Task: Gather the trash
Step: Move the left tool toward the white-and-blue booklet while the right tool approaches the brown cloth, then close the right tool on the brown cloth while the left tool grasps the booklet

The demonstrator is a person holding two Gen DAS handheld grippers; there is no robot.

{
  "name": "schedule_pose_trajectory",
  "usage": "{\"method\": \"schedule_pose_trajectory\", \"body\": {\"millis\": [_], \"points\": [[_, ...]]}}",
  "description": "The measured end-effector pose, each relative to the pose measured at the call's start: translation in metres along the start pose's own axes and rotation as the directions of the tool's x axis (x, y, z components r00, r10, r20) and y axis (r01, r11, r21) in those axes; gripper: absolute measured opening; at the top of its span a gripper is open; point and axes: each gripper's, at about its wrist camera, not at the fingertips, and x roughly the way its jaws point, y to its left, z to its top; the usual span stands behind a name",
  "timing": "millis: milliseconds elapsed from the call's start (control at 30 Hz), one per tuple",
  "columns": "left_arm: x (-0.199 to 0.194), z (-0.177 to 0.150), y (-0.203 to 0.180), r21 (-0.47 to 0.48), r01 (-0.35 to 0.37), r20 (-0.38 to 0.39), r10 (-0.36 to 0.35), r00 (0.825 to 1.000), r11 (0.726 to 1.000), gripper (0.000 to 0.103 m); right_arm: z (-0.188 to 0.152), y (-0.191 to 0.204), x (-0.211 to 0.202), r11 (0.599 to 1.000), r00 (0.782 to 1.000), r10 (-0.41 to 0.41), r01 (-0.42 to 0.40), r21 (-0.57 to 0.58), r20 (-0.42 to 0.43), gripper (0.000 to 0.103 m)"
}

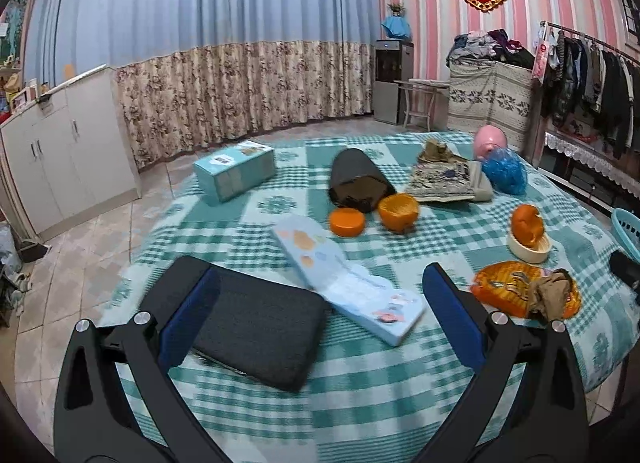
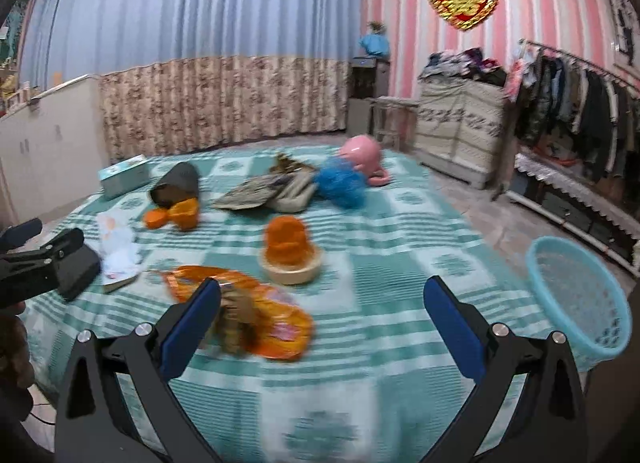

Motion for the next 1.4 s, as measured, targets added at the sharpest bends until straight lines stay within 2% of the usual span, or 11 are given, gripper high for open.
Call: {"method": "schedule_pose_trajectory", "body": {"millis": [233, 467, 533, 600, 633, 700, 933, 1100, 1200, 1267, 1400], "points": [[0.003, -0.008, 0.028, -0.016, -0.015, -0.024, 0.015, 1.0, 1.0, 0.098, -0.01, 0.03, 0.018, 0.999, 0.998, 0.019, -0.021, -0.047, -0.056, 0.099], [0.004, -0.016, 0.037, -0.025, -0.031, -0.029, 0.03, 0.999, 0.999, 0.098, -0.016, 0.047, 0.035, 0.994, 0.993, 0.047, -0.057, -0.094, -0.105, 0.097], [0.005, -0.015, 0.036, -0.025, -0.035, -0.028, 0.035, 0.999, 0.999, 0.098, -0.016, 0.05, 0.037, 0.991, 0.993, 0.056, -0.068, -0.111, -0.107, 0.086], [0.006, -0.015, 0.035, -0.028, -0.021, -0.036, 0.02, 0.999, 0.999, 0.098, -0.015, 0.053, 0.039, 0.989, 0.991, 0.071, -0.085, -0.124, -0.117, 0.064], [0.007, -0.015, 0.034, -0.028, -0.018, -0.037, 0.017, 0.999, 0.999, 0.098, -0.014, 0.054, 0.041, 0.987, 0.989, 0.088, -0.103, -0.126, -0.122, 0.059], [0.009, -0.015, 0.032, -0.029, -0.004, -0.047, 0.003, 0.999, 1.0, 0.098, -0.013, 0.053, 0.04, 0.983, 0.985, 0.123, -0.138, -0.121, -0.123, 0.041], [0.015, -0.016, 0.001, 0.016, 0.027, -0.062, -0.026, 0.998, 1.0, 0.098, -0.002, 0.042, 0.025, 0.981, 0.988, 0.144, -0.15, -0.125, -0.052, 0.041], [0.028, -0.001, -0.004, 0.018, 0.006, -0.062, -0.005, 0.998, 1.0, 0.098, 0.007, 0.013, 0.022, 0.991, 0.993, 0.113, -0.114, -0.071, -0.027, 0.041], [0.047, 0.006, -0.001, 0.026, -0.04, -0.086, 0.042, 0.995, 0.999, 0.098, 0.007, -0.005, 0.022, 0.995, 0.995, 0.096, -0.097, -0.028, -0.032, 0.041], [0.062, 0.008, 0.003, 0.02, -0.046, -0.114, 0.048, 0.992, 0.999, 0.098, 0.005, -0.014, 0.025, 0.996, 0.996, 0.083, -0.084, -0.01, -0.035, 0.041], [0.091, 0.013, 0.012, -0.03, 0.0, -0.201, -0.006, 0.98, 1.0, 0.085, 0.005, -0.024, 0.028, 0.997, 0.997, 0.074, -0.074, 0.012, -0.038, 0.041]]}}
